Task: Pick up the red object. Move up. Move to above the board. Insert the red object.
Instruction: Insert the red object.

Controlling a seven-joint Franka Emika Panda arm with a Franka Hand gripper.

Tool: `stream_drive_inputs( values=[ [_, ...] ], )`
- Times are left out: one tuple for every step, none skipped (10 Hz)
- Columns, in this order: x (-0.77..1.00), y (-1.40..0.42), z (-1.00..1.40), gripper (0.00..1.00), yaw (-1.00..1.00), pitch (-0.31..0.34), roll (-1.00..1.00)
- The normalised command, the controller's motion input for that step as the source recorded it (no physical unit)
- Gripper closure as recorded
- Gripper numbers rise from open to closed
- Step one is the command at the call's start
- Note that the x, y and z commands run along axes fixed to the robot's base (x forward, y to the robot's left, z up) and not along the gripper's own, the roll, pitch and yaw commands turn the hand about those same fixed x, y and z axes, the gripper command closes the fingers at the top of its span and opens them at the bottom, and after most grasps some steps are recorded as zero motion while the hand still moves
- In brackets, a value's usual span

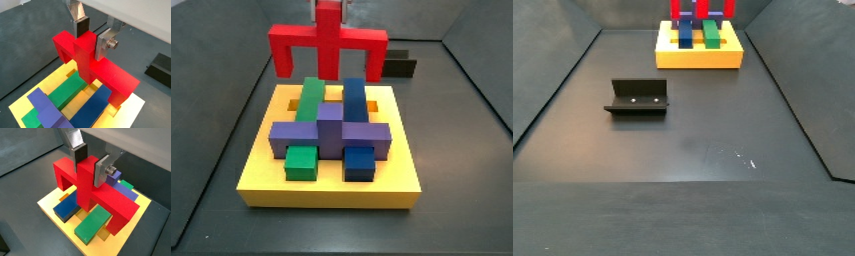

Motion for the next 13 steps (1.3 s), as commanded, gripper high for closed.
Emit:
stream_drive_inputs(
  values=[
    [0.0,0.0,-0.06,1.0,0.01,0.0,0.0],
    [0.0,0.0,-0.05,1.0,0.0,0.0,0.0],
    [0.0,-0.03,-0.12,1.0,0.0,-0.007,0.0],
    [0.0,-0.08,-0.05,1.0,0.0,-0.004,0.0],
    [0.0,-0.14,-0.08,1.0,0.0,0.0,0.07],
    [0.0,-0.16,-0.21,1.0,0.0,-0.006,0.15],
    [0.0,-0.19,-0.22,1.0,0.01,-0.074,0.11],
    [0.37,-0.15,-0.26,1.0,0.0,-0.036,0.05],
    [0.51,-0.1,-0.15,1.0,0.0,-0.059,0.0],
    [0.41,-0.01,-0.1,1.0,0.0,-0.089,0.02],
    [0.15,0.0,-0.16,1.0,0.01,-0.13,0.06],
    [0.0,0.05,0.0,1.0,0.03,-0.137,0.08],
    [0.0,0.07,-0.05,1.0,0.07,-0.154,0.13]
  ],
)
